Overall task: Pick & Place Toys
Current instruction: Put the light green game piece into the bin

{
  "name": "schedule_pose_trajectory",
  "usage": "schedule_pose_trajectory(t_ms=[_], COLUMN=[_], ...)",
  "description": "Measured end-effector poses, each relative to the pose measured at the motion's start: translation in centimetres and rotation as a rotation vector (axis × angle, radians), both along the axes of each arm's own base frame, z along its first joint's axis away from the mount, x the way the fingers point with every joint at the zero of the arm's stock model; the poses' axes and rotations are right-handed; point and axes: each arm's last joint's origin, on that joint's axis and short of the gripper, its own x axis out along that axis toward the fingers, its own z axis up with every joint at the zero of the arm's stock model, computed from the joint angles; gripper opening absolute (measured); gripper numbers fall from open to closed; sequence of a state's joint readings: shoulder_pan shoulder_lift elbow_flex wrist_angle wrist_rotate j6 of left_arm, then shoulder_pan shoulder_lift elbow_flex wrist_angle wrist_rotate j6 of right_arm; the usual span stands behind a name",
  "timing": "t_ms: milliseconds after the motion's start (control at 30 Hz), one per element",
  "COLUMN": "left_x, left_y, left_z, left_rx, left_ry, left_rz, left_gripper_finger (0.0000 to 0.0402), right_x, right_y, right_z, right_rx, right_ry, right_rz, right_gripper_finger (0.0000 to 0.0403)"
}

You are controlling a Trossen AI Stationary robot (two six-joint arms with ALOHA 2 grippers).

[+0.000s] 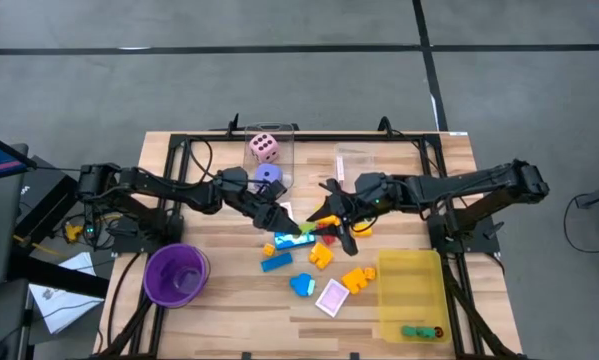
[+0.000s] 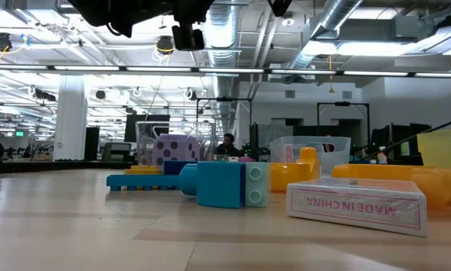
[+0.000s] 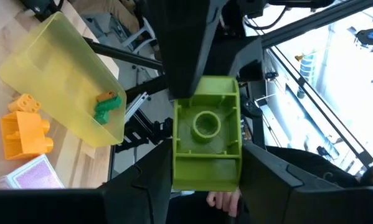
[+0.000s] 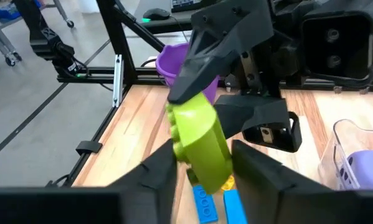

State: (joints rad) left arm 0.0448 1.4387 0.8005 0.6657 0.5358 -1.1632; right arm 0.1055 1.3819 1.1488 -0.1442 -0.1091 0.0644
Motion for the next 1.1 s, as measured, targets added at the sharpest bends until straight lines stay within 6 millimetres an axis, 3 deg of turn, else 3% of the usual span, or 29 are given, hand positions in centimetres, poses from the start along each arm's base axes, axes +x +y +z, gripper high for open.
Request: schedule_pose_trajectory(t_ms=[200,633,1100], left_x=[0.0,0.0,-0.2], left_y=[0.0,0.4,3.4], left_z=[0.0,-0.1,-0.3], left_rx=[-0.002,0.052,0.200], left_ry=[0.002,-0.012,-0.067], left_rz=[-0.010,0.025,0.114], left_gripper_finger=[0.0162,0.0206,0.0279], right_x=[0.0,0.0,-0.5], right_y=[0.0,-0.1,0.0], right_z=[0.0,0.0,-0.1], right_rx=[-0.002,0.008,0.029], right_ry=[0.001,0.001,0.052], right_rz=[0.008,-0.011,0.012], right_gripper_finger=[0.0073,0.0073,0.0073])
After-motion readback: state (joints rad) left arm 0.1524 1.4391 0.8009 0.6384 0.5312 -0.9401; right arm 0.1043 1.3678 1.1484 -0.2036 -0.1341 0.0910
